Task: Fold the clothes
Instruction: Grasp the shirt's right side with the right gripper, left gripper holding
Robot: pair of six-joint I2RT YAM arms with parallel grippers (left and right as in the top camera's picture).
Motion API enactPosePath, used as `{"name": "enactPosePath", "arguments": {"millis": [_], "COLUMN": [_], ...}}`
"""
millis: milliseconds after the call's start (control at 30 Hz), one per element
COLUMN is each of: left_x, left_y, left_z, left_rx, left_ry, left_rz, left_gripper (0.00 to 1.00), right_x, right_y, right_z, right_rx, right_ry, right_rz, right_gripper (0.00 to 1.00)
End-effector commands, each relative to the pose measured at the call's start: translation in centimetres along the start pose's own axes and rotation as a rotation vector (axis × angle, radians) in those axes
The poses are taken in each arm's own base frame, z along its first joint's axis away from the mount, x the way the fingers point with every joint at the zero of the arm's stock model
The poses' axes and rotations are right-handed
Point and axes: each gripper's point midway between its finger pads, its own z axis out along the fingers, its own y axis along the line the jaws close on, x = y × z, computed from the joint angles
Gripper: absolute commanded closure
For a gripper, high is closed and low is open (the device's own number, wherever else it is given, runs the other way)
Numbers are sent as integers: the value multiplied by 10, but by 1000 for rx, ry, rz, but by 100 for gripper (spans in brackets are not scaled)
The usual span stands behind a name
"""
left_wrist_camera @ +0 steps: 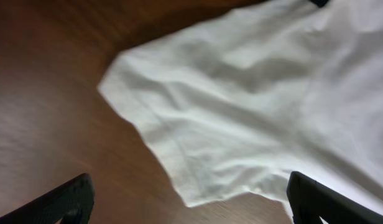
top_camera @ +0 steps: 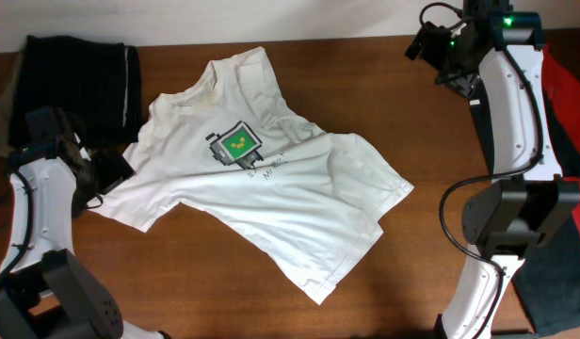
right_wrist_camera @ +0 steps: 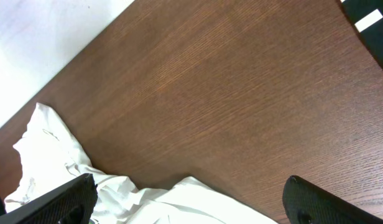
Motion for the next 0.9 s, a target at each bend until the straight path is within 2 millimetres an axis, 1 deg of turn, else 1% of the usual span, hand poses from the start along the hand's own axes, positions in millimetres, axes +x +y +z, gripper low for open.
{"name": "enactPosePath", "arguments": {"millis": [0, 100, 133, 167, 200, 233, 267, 300, 333, 367, 400, 467, 500, 533, 567, 600, 633, 667, 700, 767, 800, 833, 867], "left_x": [5, 13, 16, 19, 24, 28, 31, 36, 41, 46, 49, 57, 60, 62, 62, 61, 60, 60, 60, 59, 59, 59, 59], "left_y": [-53, -69, -78, -84, -93, -99, -107, -119, -126, -133, -137, -148, -152, -155, -156, -155, -154, -154, -154, -153, -153, -153, -153], "left_z": [-17, -19, -19, -20, -20, -21, -22, -23, -24, -25, -25, -27, -27, -28, -27, -27, -26, -26, -26, -25, -25, -25, -25], "left_rx": [304, 327, 334, 338, 341, 345, 351, 362, 367, 372, 375, 382, 386, 387, 377, 366, 354, 349, 349, 342, 342, 342, 342], "left_ry": [37, 53, 55, 58, 63, 66, 66, 64, 67, 72, 75, 82, 83, 82, 75, 67, 61, 59, 59, 55, 55, 55, 55], "left_rz": [25, 63, 88, 106, 134, 152, 176, 210, 230, 252, 265, 299, 312, 324, 331, 334, 335, 335, 336, 336, 336, 336, 336], "left_gripper": [2, 2, 2, 2, 1, 1, 1, 1, 1, 1, 1, 1, 1, 1, 1, 1, 1, 1, 1, 1, 1, 1, 1], "right_x": [-3, -5, -5, 3, 28, 42, 58, 83, 94, 116, 133, 177, 191, 206, 216, 221, 223, 222, 220, 219, 218, 218, 217], "right_y": [1, 3, 5, 0, -9, -14, -24, -54, -67, -82, -92, -130, -144, -151, -147, -145, -145, -144, -143, -142, -142, -143, -143], "right_z": [-5, -5, -5, -5, -6, -5, -5, -2, 2, 13, 22, 52, 63, 76, 87, 94, 99, 103, 105, 106, 106, 106, 107], "right_rx": [-5, -15, -19, 1, 39, 68, 134, 312, 388, 457, 490, 566, 576, 539, 460, 418, 412, 404, 399, 399, 403, 406, 405], "right_ry": [-15, -20, -21, 12, 111, 161, 212, 275, 304, 371, 425, 544, 577, 614, 650, 660, 649, 633, 624, 617, 612, 609, 607], "right_rz": [-5, -3, -5, -2, 11, 11, 6, -22, -40, -59, -63, -54, -41, -82, -143, -171, -176, -178, -179, -172, -162, -155, -156], "right_gripper": [1, 1, 1, 1, 2, 1, 6, 6, 6, 6, 6, 6, 6, 6, 6, 6, 6, 8, 18, 27, 35, 48, 51]}}
